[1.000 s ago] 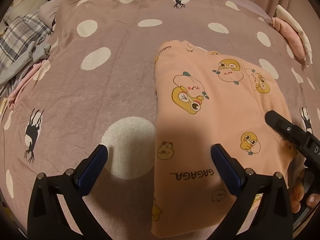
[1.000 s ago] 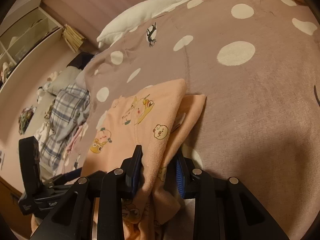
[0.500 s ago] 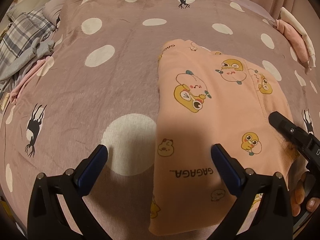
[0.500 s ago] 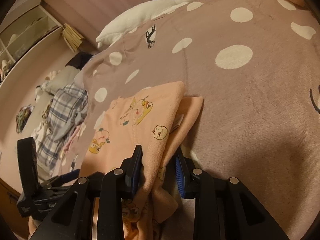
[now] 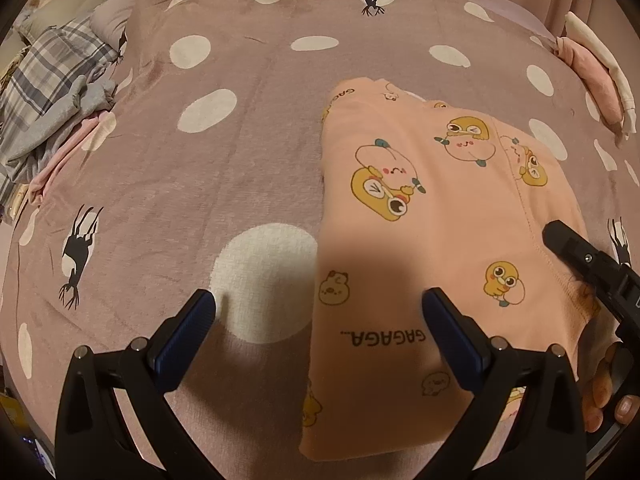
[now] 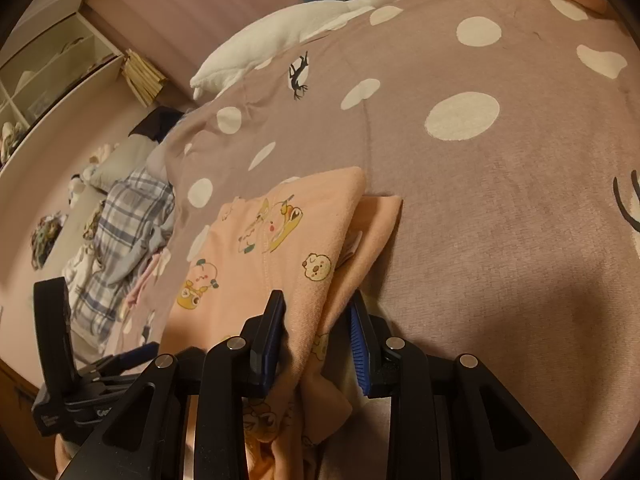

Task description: Fold small clothes

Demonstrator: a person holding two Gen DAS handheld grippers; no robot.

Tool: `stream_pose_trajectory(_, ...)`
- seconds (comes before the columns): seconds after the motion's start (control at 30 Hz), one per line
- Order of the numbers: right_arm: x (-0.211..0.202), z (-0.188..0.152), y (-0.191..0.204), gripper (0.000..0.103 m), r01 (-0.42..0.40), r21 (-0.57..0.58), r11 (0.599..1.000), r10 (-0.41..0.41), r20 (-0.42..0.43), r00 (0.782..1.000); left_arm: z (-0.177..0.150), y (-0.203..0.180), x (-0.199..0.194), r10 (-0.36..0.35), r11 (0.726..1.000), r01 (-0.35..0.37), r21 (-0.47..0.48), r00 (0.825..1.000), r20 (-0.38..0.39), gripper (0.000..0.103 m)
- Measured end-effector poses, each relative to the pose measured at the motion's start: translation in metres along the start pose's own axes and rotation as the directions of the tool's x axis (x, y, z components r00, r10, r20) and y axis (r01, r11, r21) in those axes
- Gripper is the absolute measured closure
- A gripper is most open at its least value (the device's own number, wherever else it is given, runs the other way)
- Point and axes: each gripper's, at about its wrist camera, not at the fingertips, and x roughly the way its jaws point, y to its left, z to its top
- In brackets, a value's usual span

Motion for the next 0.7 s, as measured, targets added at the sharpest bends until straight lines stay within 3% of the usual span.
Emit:
stream_pose_trajectory(0.27, 0.000, 0.000, 0.000, 0.073, -0.002, 0.003, 1.000, 0.002, -0.001, 1.000, -0.001, 0.000, -0.002, 0.003, 1.000, -0.003, -0.005, 1.000, 0.000, 0.000)
stream_pose_trajectory(0.7, 0.000, 0.001, -0.002, 0.073, -0.004, 0.004, 1.000, 0.004, -0.003, 1.000, 0.000, 0.010, 0.004, -0.061, 0.996, 0.058, -0.064, 0.997, -0.045, 0.000)
